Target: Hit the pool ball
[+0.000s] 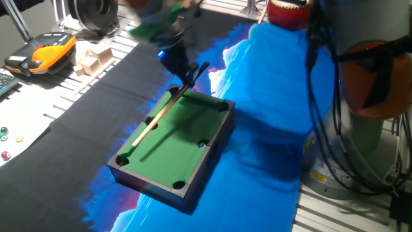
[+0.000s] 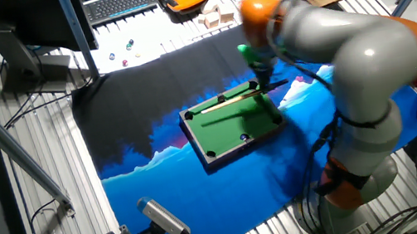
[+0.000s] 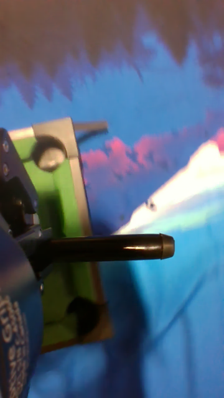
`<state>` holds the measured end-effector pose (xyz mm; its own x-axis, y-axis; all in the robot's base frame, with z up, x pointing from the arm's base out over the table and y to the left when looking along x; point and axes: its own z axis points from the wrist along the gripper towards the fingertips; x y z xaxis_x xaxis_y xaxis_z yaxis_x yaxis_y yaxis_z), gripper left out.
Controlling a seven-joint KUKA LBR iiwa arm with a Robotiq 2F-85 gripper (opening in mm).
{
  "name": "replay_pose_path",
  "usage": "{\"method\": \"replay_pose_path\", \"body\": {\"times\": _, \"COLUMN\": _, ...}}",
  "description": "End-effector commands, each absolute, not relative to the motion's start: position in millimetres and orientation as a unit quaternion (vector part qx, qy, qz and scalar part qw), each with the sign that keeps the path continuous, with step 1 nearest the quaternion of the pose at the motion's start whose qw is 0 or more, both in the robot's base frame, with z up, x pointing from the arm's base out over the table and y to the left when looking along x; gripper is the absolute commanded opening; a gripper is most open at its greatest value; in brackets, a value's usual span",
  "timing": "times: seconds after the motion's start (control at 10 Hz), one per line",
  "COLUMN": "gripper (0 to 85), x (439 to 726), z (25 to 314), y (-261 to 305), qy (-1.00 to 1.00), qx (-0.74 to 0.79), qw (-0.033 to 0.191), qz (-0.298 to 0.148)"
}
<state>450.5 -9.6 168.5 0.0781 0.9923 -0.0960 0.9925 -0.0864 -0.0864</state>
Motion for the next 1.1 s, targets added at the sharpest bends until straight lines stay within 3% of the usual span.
{"method": "replay_pose_path", "body": {"times": 0.0, "gripper": 0.0, "x": 451, "z": 169, "y": -12, "qy": 0.703, "qx": 0.709, "qw": 0.001, "qz": -0.063}}
{"method": "replay_pose_path", "body": {"times": 0.5, "gripper": 0.0, "x": 447, "z": 152, "y": -11, "qy": 0.749, "qx": 0.655, "qw": 0.000, "qz": -0.102}}
{"method": "replay_pose_path", "body": {"times": 1.0, "gripper": 0.0, "x": 446, "z": 146, "y": -8, "qy": 0.810, "qx": 0.584, "qw": -0.010, "qz": -0.047}}
